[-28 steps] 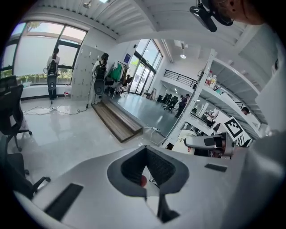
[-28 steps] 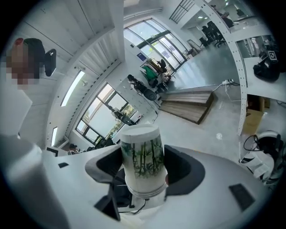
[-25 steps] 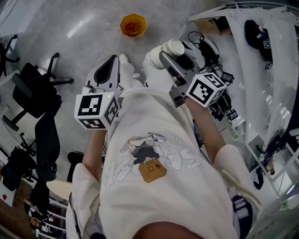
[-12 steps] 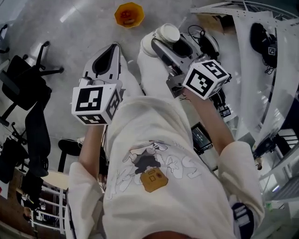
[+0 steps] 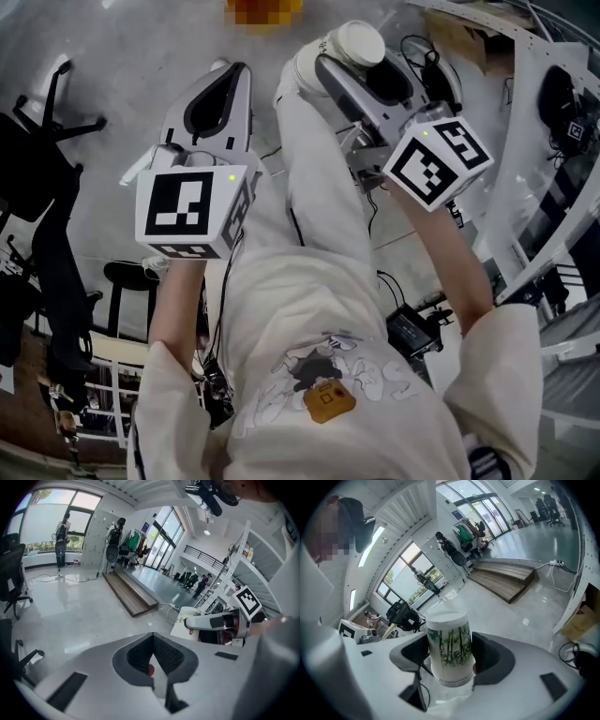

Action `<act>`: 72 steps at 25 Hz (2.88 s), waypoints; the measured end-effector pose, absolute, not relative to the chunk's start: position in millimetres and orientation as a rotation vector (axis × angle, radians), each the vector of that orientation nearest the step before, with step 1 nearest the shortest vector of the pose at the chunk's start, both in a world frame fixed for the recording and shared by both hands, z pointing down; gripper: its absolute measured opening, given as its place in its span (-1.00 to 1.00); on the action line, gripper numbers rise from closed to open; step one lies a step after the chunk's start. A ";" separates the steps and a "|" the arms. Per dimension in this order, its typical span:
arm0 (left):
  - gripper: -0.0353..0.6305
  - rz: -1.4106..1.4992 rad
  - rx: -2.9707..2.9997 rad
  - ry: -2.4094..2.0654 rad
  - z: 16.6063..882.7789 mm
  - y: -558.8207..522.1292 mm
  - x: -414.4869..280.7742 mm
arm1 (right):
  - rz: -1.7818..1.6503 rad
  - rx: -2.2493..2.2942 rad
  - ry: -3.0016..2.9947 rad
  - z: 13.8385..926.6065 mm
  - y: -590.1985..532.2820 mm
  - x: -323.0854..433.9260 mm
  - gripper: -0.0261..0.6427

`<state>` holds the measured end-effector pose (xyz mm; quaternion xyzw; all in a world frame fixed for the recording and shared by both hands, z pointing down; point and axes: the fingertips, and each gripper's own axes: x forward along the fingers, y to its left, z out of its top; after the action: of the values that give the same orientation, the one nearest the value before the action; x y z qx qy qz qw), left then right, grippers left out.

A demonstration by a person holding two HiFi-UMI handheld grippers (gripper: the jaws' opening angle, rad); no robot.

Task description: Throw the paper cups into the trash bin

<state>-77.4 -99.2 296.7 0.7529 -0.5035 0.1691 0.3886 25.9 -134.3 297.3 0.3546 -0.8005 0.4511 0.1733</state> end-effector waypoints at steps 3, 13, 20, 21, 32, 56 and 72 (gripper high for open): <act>-0.88 0.445 1.883 -1.276 335.9 -103.4 -76.2 | 1.286 1.007 -2.254 329.3 -143.9 26.6 -0.04; -0.88 0.503 1.870 -1.216 456.5 -121.6 -73.2 | 1.250 1.016 -2.216 449.4 -173.6 10.8 -0.04; -0.88 0.536 1.847 -1.268 523.0 -139.7 -80.5 | 1.226 1.012 -2.181 520.0 -186.5 10.6 -0.04; -0.88 0.540 1.843 -1.270 534.1 -141.2 -81.0 | 1.215 1.012 -2.175 530.9 -189.1 10.9 -0.04; -0.88 0.595 1.830 -1.260 648.0 -153.5 -81.8 | 1.172 1.015 -2.129 655.2 -202.8 12.2 -0.04; -0.88 0.698 1.679 -1.274 830.7 -179.7 -83.8 | 0.981 0.887 -1.952 863.3 -223.8 -17.0 -0.03; -0.88 0.704 1.730 -1.250 773.5 -160.3 -65.7 | 0.925 0.875 -1.910 812.8 -198.5 5.9 -0.55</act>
<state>-65.7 -160.3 773.5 0.6940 -0.5014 0.2826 0.4326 5.9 -198.5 812.8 0.3477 -0.7588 0.3674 0.4103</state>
